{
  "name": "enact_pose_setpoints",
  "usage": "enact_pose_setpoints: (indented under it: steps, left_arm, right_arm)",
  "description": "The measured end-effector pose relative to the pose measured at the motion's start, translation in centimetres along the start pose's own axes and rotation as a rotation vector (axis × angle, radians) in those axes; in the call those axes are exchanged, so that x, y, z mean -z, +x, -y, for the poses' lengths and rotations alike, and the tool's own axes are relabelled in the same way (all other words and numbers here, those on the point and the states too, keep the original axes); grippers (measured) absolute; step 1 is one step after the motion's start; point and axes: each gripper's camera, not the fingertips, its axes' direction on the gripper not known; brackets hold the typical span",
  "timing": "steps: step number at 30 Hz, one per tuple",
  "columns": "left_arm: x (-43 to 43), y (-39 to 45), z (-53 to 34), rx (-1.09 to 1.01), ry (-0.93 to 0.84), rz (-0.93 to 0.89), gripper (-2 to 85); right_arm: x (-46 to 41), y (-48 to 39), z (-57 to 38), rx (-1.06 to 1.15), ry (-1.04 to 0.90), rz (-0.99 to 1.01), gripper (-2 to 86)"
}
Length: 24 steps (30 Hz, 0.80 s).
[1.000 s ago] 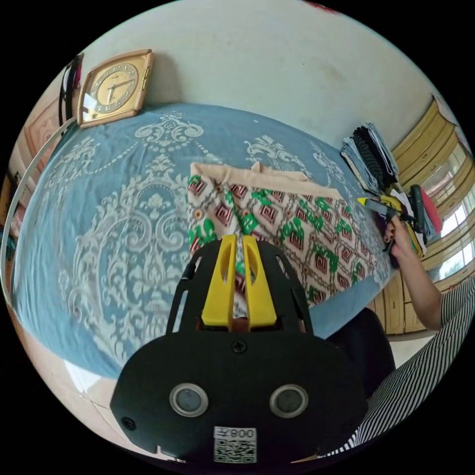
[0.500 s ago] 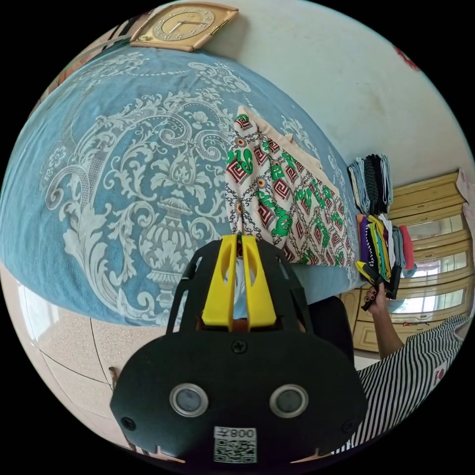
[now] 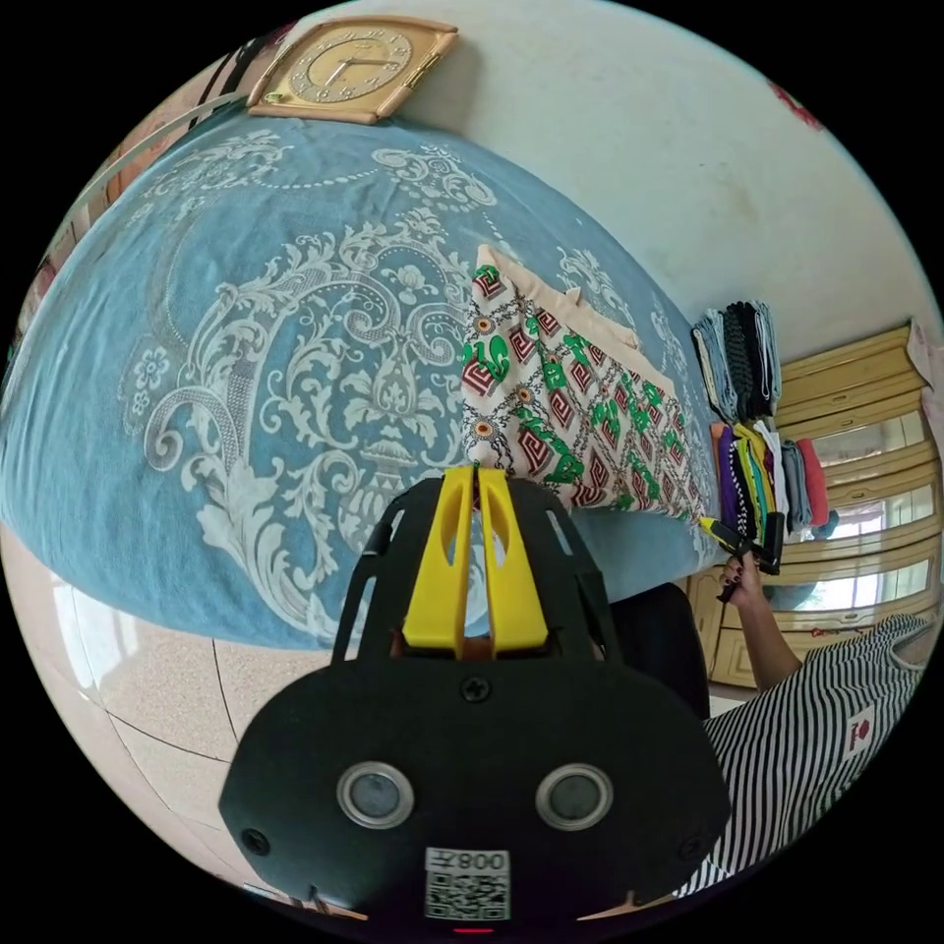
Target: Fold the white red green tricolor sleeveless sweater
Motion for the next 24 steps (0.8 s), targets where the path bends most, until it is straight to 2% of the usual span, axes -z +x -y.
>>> enact_pose_setpoints:
  steps: [3, 8, 11, 14, 19, 22, 24]
  left_arm:
    - [-2.1, 0.7, -0.6, 0.012, -0.064, 0.026, 1.8]
    - [-1.4, 2.5, -2.4, 0.053, 0.015, 0.045, 4.2]
    - [-0.5, 5.3, -3.6, 0.005, 0.068, 0.076, 5.6]
    - [-1.3, 11.7, -4.0, -0.192, 0.074, 0.061, 6.2]
    - [-8.9, 28.0, -5.1, -0.679, -0.069, -0.131, 6.8]
    - [-12.8, 36.4, -6.3, -0.895, -0.103, -0.187, 7.1]
    - [-14.7, 40.7, -7.2, -1.017, -0.11, -0.151, 7.3]
  right_arm:
    - [-1.3, 2.0, -0.1, -0.039, -0.03, 0.06, 0.5]
    - [-1.1, 4.7, -0.4, -0.079, -0.003, 0.14, 0.5]
    - [-1.2, 5.5, -0.3, -0.079, -0.005, 0.149, 0.5]
    - [-1.4, 6.0, -0.1, -0.098, 0.001, 0.163, 0.5]
    - [-0.9, 6.3, 0.5, -0.103, 0.026, 0.214, 0.5]
    - [-0.6, 6.2, 1.1, -0.099, 0.038, 0.244, 0.5]
    - [-0.5, 6.1, 1.5, -0.09, 0.039, 0.265, 0.5]
